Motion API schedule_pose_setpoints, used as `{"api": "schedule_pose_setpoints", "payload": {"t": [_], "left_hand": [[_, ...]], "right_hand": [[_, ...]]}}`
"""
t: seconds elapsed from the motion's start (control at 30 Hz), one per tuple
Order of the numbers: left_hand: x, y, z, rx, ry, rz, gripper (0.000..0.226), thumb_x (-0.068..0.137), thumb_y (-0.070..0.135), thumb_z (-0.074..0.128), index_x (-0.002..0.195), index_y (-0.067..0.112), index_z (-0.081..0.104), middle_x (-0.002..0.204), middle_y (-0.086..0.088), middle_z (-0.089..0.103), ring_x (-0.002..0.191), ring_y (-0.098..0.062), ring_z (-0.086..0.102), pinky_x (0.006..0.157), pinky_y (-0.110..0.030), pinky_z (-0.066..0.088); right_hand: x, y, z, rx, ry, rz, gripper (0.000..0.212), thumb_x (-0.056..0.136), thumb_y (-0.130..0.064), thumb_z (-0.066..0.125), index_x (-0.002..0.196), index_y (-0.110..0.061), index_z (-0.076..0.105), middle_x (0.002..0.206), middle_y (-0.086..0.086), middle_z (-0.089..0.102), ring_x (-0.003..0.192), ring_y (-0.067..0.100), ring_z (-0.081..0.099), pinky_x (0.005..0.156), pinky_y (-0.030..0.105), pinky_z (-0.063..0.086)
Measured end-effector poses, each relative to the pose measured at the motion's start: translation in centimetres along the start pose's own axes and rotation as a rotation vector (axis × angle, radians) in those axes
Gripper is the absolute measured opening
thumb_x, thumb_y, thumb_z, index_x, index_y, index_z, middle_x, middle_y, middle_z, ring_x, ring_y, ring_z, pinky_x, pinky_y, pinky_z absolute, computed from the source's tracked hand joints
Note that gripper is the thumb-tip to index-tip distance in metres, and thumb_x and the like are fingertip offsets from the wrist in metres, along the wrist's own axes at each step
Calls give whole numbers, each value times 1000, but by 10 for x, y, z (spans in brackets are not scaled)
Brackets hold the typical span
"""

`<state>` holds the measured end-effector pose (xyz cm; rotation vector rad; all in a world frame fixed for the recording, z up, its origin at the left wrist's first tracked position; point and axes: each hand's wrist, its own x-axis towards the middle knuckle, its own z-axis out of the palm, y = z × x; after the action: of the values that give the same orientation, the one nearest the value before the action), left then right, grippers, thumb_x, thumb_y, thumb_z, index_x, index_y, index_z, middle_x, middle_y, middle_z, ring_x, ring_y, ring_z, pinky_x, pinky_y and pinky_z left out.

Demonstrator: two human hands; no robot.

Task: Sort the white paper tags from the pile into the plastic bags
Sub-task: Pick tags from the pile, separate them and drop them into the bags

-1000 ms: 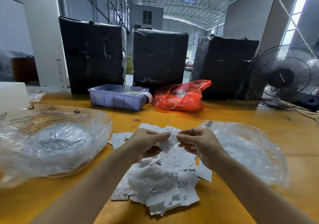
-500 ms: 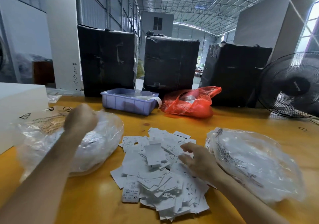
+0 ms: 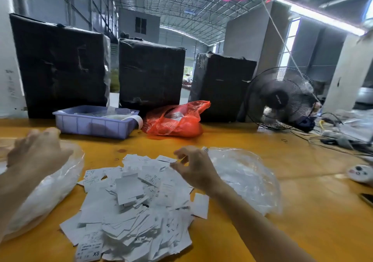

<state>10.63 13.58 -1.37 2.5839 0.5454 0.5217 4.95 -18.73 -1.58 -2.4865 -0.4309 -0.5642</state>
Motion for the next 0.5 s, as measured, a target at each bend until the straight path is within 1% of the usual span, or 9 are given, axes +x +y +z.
{"api": "schedule_pose_setpoints", "payload": {"t": [0.07,0.1,0.17,0.23,0.27,0.33,0.4,0.43,0.5], "left_hand": [[-23,26,5,-30,6,139,60,75,25,77,127,7,53,113,-23,58,101,-40,55,86,-52,48],[-40,40,4,-46,-2,201,62,74,29,78,128,11,54,119,-19,58,105,-37,55,87,-48,48],[-68,62,4,-101,-66,311,57,75,33,77,125,16,58,124,-12,59,109,-31,55,86,-41,45],[-89,76,8,-153,-151,407,50,76,31,77,121,19,61,121,-6,61,105,-24,55,80,-34,41],[-97,80,11,-180,-195,438,47,76,30,76,120,19,62,117,-4,62,101,-21,55,78,-31,39],[-108,87,20,-235,-281,481,44,77,26,76,118,19,62,111,0,60,93,-17,56,74,-28,40],[-114,90,27,-248,-340,507,42,78,26,75,117,19,62,108,3,60,91,-12,57,70,-23,41],[-114,91,30,-242,-352,515,41,79,27,75,117,19,62,106,5,60,90,-10,57,69,-20,41],[-112,90,34,-234,-356,529,39,79,28,75,115,20,63,102,7,60,89,-7,57,66,-15,40]], "right_hand": [[12,10,-34,-113,151,39,13,86,-9,61,94,-5,71,90,7,70,78,18,62,69,29,50],[15,19,-50,-234,152,117,13,86,-6,57,89,-5,70,86,7,68,77,20,63,65,28,47],[15,44,-73,-462,-6,329,8,86,-6,57,80,-6,61,85,9,65,81,24,64,63,28,45],[8,68,-80,-545,-218,469,32,83,-18,70,64,-9,46,72,7,58,68,21,57,56,28,41],[5,78,-77,-542,-312,513,45,80,-27,75,59,-9,40,64,4,49,57,18,48,51,27,36],[0,90,-70,-517,-434,555,52,74,-36,79,56,-9,38,58,3,38,50,16,35,48,26,29],[0,98,-65,-426,-433,561,42,71,-34,81,64,0,57,64,9,55,57,20,52,54,28,43],[0,101,-65,-350,-387,561,37,70,-30,82,76,4,67,76,12,67,70,22,63,64,31,52],[2,108,-66,-249,-262,559,30,73,-21,81,88,3,73,88,13,73,84,22,69,79,35,56]]}}
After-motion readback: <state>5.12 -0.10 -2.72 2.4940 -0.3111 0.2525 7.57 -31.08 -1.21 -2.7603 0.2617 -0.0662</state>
